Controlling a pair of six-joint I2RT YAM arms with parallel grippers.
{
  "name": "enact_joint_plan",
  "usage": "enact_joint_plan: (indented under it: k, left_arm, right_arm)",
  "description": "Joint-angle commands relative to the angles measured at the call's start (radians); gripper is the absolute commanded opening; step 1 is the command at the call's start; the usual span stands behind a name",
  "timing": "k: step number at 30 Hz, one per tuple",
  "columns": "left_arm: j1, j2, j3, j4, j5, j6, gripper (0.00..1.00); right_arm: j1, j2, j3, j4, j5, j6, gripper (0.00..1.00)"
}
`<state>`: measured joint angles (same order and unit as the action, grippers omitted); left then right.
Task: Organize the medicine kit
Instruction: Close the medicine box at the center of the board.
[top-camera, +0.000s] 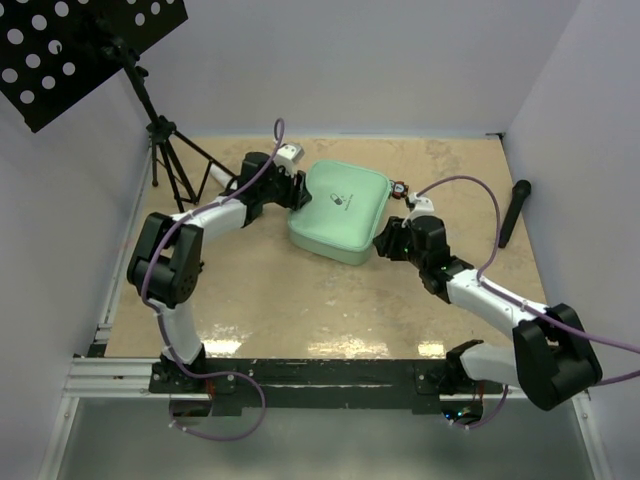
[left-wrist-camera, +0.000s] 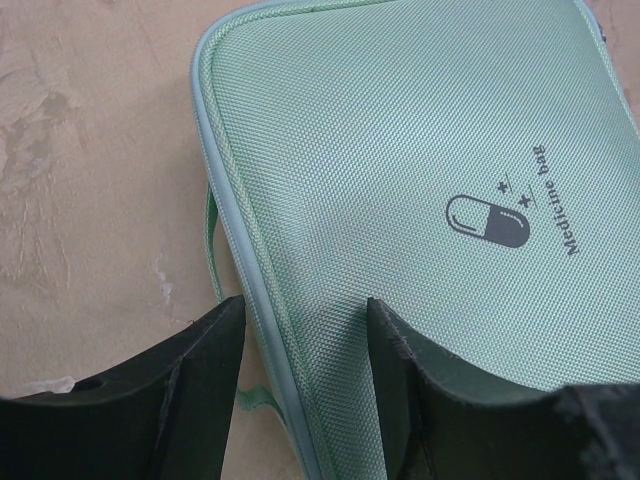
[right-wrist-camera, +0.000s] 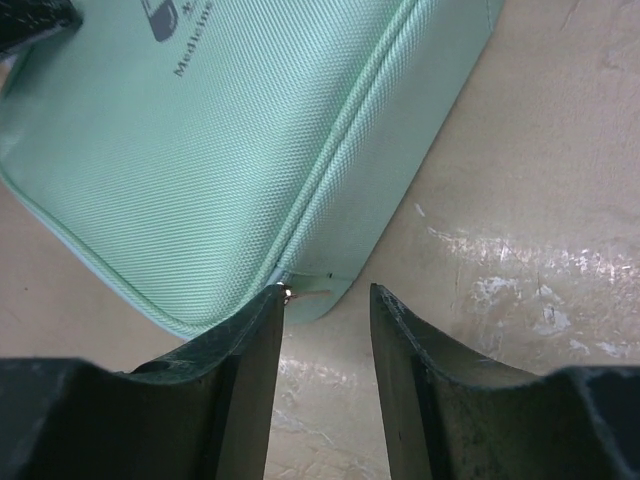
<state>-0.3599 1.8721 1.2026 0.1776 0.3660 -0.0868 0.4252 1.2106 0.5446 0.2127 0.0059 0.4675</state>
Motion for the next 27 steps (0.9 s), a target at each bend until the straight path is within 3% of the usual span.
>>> enact_joint_plan:
  k: [1,10,15,20,27]
  left_arm:
    - [0.006,0.013,0.034,0.01,0.034,0.01,0.56]
    - [0.006,0.027,0.054,-0.009,0.021,0.006,0.56]
    - [0.006,0.054,0.092,-0.006,0.017,-0.002,0.56]
    - [0.007,0.087,0.175,-0.029,-0.002,-0.013,0.56]
    - [0.019,0.05,0.149,-0.013,-0.05,-0.039,0.57]
  right_arm:
    - [0.001,0.041,0.037,0.024,-0.003,-0.02,0.46]
    - [0.001,0.064,0.038,0.01,-0.026,0.002,0.45]
    - [0.001,-0.013,0.008,0.026,-0.029,0.04,0.46]
    - [0.001,0.087,0.063,0.007,-0.046,0.045,0.46]
    - [0.001,0.222,0.143,0.066,-0.092,0.057,0.46]
